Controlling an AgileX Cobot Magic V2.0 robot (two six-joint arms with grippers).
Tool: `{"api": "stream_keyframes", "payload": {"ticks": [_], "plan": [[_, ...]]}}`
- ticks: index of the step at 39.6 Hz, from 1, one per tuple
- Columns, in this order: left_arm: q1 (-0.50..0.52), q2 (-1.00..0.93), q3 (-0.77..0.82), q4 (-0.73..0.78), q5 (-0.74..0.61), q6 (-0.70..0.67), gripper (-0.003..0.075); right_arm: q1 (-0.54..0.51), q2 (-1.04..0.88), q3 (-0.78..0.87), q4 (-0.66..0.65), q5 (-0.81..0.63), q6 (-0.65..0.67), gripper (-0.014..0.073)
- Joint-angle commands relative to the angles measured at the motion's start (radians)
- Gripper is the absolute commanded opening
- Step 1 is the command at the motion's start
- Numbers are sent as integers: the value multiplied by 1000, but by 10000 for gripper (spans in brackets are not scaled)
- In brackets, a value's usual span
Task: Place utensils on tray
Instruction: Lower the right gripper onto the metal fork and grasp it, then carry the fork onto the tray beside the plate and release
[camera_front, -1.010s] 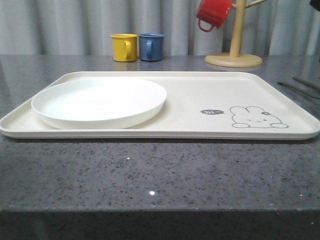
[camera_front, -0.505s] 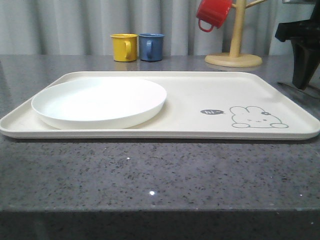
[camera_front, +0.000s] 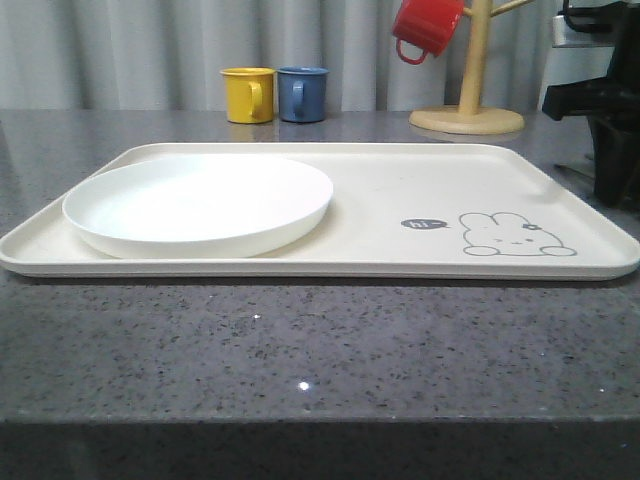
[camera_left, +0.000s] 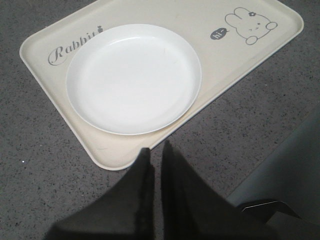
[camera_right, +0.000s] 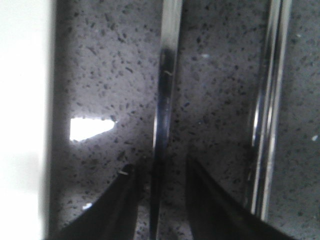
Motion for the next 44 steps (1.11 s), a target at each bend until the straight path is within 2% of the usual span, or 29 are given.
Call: {"api": "stream_keyframes", "payload": {"ticks": [1, 4, 8, 20, 30, 37, 44], "plan": [[-7, -5, -26, -5, -71, -11, -11, 1, -35, -28, 0, -10, -11, 142], [-7, -5, -26, -5, -71, -11, -18, 1, -35, -28, 0, -6, -11, 59], [-7, -5, -26, -5, -71, -11, -18, 1, -36, -28, 0, 1, -11, 4], [-7, -5, -26, -5, -71, -11, -18, 27, -59, -130, 23, 186, -11, 4], [-7, -5, -26, -5, -71, -11, -18, 192, -77, -168, 95, 241, -4, 4], [-7, -5, -26, -5, -71, -11, -18, 316, -66, -168, 113, 183, 142, 4], [-7, -5, -26, -5, -72, -11, -18, 386, -37, -168, 113, 100, 318, 4]]}}
